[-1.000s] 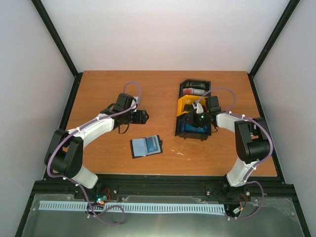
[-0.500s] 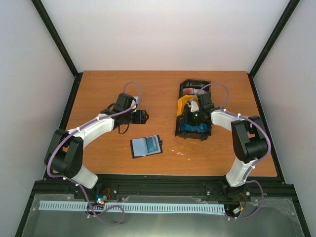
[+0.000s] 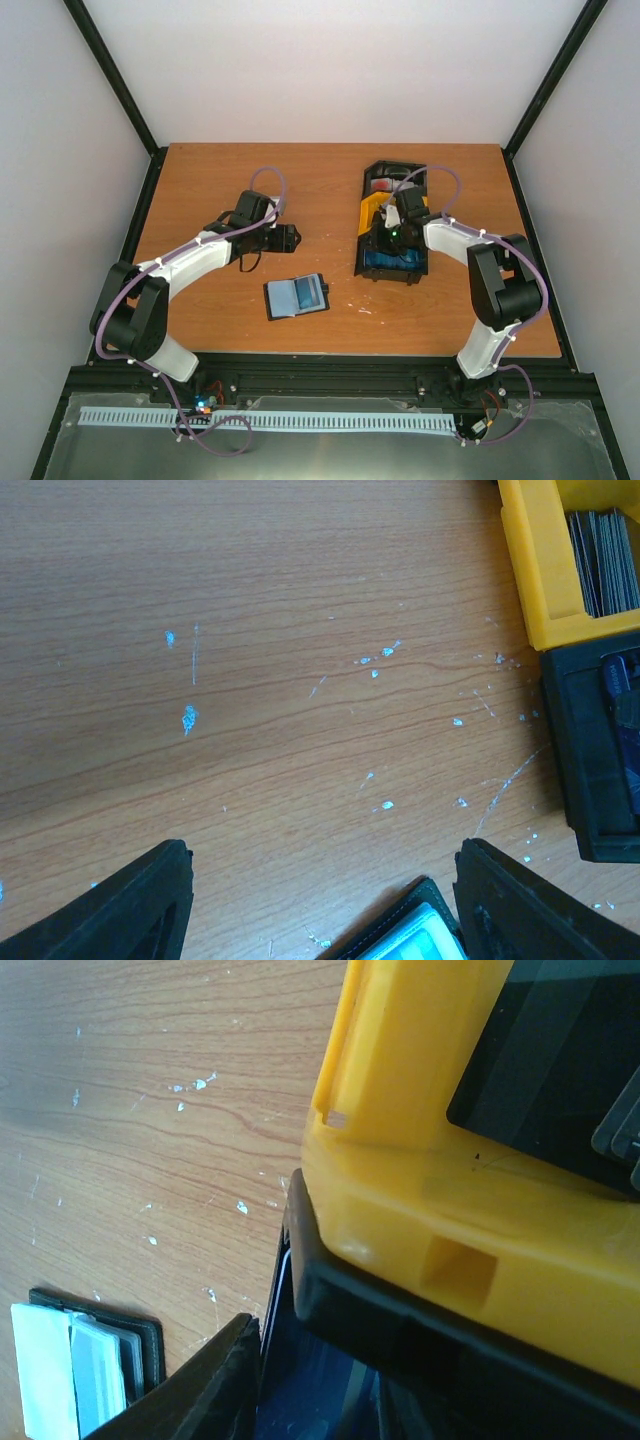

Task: Put the credit cards into the card holder
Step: Pick up the credit card from the storage box.

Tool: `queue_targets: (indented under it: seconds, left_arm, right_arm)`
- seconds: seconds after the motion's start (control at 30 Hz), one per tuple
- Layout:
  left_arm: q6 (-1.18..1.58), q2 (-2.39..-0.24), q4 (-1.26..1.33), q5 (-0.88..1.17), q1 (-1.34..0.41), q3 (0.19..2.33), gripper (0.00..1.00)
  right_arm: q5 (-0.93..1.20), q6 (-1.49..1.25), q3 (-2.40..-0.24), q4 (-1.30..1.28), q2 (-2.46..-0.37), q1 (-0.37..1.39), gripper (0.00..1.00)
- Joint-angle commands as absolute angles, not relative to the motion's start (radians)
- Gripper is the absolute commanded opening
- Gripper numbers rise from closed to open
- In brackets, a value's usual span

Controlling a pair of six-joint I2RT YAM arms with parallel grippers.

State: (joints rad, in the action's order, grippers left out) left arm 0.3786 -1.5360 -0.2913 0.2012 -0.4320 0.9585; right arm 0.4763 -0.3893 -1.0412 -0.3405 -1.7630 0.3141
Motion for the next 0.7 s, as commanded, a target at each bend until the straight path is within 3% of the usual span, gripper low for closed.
queue_targets:
  seconds: [0.0,0.23,0.47,0.67]
  left_arm:
    - [0.370,-1.507,-0.277,0.189,-0.425,0.956,0.73]
    - [0.370,-1.507,-0.275,0.189,-0.425,0.953,0.73]
    - [0.369,-1.502,-0.275,0.185,-0.425,0.948,0.73]
    - [0.369,-1.500,-0.271,0.186,-0.425,0.945,0.73]
  right_arm:
    - [0.384,-0.380,-1.060,-0.406,-1.756,0.334,0.33]
    - [0.361,-0.355,-1.123,-0.465,-1.778,0.389,0.51]
    - [0.237,-0.370,-1.186,-0.572,-1.830,0.425,0.51]
    - [0.192,-0.395,-1.195,-0.590,-1.834,0.437,0.44]
